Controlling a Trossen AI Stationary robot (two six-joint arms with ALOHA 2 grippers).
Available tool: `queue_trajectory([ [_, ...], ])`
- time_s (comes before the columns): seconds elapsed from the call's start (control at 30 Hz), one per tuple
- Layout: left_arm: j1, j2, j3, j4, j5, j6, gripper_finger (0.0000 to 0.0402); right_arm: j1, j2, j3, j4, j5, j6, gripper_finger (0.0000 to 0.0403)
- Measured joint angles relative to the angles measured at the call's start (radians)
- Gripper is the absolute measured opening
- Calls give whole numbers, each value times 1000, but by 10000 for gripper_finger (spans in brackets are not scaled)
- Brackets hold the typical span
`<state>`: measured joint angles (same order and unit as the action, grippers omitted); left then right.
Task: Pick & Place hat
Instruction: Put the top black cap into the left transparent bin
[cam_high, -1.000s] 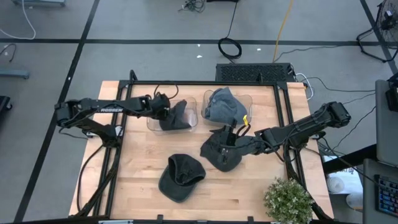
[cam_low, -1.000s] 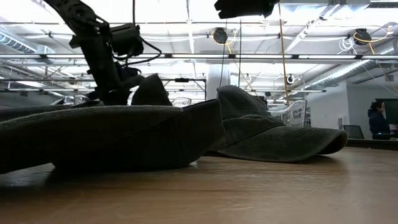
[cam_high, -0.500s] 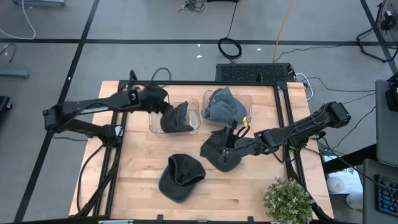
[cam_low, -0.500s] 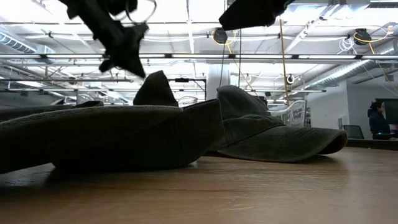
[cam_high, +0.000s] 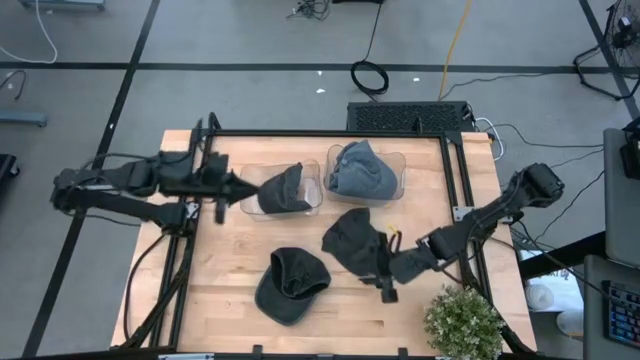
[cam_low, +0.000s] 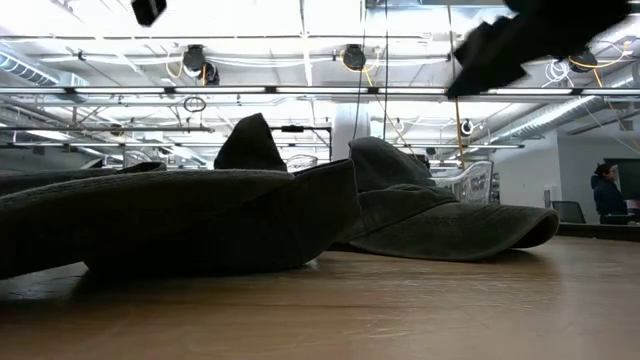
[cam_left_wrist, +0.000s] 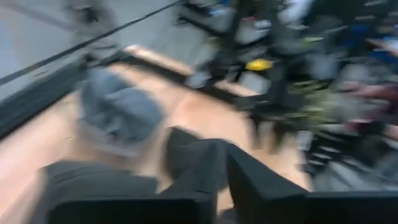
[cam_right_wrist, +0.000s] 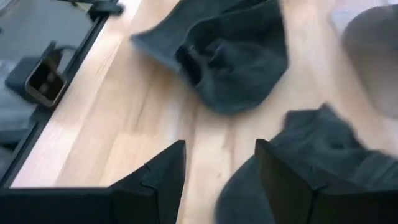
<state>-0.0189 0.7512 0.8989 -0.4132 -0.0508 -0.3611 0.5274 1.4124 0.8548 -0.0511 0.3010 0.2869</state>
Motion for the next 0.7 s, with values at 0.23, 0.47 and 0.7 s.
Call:
queue_trajectory([
  [0.23, -167, -46, 0, 14, -58, -8, 176, 37, 0, -209, 415, 9, 1, 180],
  [0.47, -203, -35, -1, -1, -55, 6, 295, 39, 0, -277, 642, -77, -103, 180],
  [0.7, -203, -31, 0, -3, -54, -19, 356, 147, 0, -223, 542, 70, -193, 180],
])
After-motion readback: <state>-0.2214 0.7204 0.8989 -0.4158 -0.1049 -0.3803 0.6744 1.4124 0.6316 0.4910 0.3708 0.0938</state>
